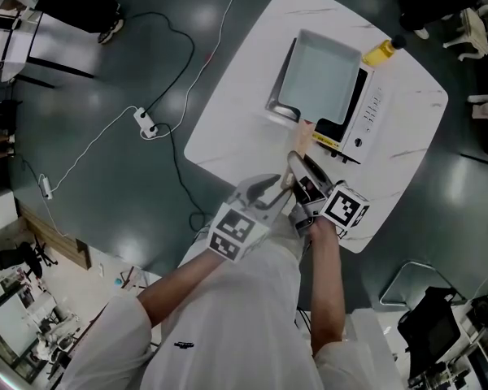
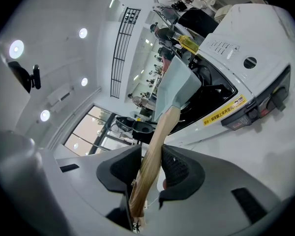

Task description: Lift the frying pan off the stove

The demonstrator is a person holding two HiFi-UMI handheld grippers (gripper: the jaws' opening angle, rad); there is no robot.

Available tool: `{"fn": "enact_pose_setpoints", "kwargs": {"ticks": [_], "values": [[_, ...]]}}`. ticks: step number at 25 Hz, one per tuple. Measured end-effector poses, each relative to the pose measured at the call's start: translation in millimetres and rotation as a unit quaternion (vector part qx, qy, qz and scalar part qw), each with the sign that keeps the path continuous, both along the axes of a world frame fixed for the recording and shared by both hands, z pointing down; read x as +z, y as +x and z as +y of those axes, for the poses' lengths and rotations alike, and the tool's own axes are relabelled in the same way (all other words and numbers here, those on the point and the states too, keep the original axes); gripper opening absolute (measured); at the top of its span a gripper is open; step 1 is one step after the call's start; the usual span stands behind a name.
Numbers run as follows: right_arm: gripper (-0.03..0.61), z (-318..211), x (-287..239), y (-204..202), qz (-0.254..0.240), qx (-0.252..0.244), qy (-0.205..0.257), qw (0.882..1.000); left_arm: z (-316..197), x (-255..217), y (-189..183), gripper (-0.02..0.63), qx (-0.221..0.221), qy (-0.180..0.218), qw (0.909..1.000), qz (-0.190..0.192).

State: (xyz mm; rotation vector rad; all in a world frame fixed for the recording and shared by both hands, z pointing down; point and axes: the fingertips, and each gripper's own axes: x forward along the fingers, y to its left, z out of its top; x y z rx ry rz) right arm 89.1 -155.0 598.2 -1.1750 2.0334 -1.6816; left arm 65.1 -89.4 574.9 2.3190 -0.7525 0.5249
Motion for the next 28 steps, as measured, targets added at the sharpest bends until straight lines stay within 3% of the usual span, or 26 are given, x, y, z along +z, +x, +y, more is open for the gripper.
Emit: {"fn": "enact_pose_setpoints", "kwargs": {"ticks": [4,9,19,28], "values": [[0.107,0.4,-0.5,-5.3,-0.008,-0.014,0.009,1.000,-0.4,0.3,5.4,0.152,0.005,-0.001,1.0000,-0.008],[0.110,1.1,-1.5,-15.6,-0.016,-0.056,0.012,0.998,-6.7,12.1,-2.5,0.161,0.002,0.022,0.9984,-0.052],[0.111,-2.0,2.4,-21.9,-0.027,-0.041,0.004,0.999,-10.8,16.5,-13.7,0.128,-0.045,-0.011,0.9985,-0.028],[0.112,7.1,-3.3,-25.8,-0.028,-0.018,0.031,0.999,-1.9,14.9,-22.0,0.124,-0.042,-0.018,0.9984,-0.032]]}}
